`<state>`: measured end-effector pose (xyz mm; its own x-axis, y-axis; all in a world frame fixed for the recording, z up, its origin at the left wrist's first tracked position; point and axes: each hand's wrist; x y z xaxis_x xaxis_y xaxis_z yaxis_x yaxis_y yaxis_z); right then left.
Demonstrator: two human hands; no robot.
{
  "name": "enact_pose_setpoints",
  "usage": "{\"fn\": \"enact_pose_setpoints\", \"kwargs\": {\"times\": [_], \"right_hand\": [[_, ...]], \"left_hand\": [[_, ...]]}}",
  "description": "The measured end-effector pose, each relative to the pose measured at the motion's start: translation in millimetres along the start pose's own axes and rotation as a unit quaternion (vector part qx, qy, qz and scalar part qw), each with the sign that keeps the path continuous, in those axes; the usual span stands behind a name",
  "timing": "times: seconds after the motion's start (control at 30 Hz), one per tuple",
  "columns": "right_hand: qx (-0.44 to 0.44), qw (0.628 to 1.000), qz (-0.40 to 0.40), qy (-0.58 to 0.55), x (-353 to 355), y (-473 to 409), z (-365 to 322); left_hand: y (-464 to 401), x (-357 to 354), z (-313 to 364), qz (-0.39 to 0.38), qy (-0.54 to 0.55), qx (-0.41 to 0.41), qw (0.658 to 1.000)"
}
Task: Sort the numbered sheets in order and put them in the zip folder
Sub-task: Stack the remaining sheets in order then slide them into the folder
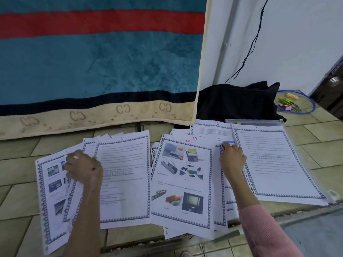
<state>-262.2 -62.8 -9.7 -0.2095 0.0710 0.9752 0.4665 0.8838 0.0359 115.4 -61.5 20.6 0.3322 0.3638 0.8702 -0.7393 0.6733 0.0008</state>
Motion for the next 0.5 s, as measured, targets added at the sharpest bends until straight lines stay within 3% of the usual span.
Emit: {"fn": "enact_pose_setpoints", "kwargs": {"times": [0.07,0.13,0.2,0.23,0.33,0.5], "right_hand": [[-0.001,1.000,0.000,-0.007,0,-1,0],[0.002,1.000,-0.002,-0.030,0,-3,0],[0.004,0.996,0.011,-0.089,4,-4,1],[0.001,0.993,0.025,-0.119,6,-4,2],[-0.019,0.987,0.068,-0.147,15,-5,12],[-0.034,0.984,0.042,-0.169,11,-4,27]], "left_hand": [[27,-9,23,-0.019,0.060,-0.114,0.992],[65,-20,51,-0.152,0.128,-0.205,0.958],[97,-35,72,-0.292,0.110,-0.213,0.926],[107,-44,78,-0.317,0.062,-0.213,0.922],[113,-56,83,-0.291,-0.050,-0.211,0.932],[91,-53,79,-0.320,0.097,-0.157,0.929]]}}
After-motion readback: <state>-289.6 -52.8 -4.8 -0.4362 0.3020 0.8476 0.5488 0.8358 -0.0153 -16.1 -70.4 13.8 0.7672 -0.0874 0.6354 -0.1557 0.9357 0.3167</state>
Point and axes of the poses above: each hand's wrist, its own y-axis away from the middle knuckle, its own x-axis out of the back of the hand, z = x × y, and after that the axes turned 2 degrees about -z, right-handed
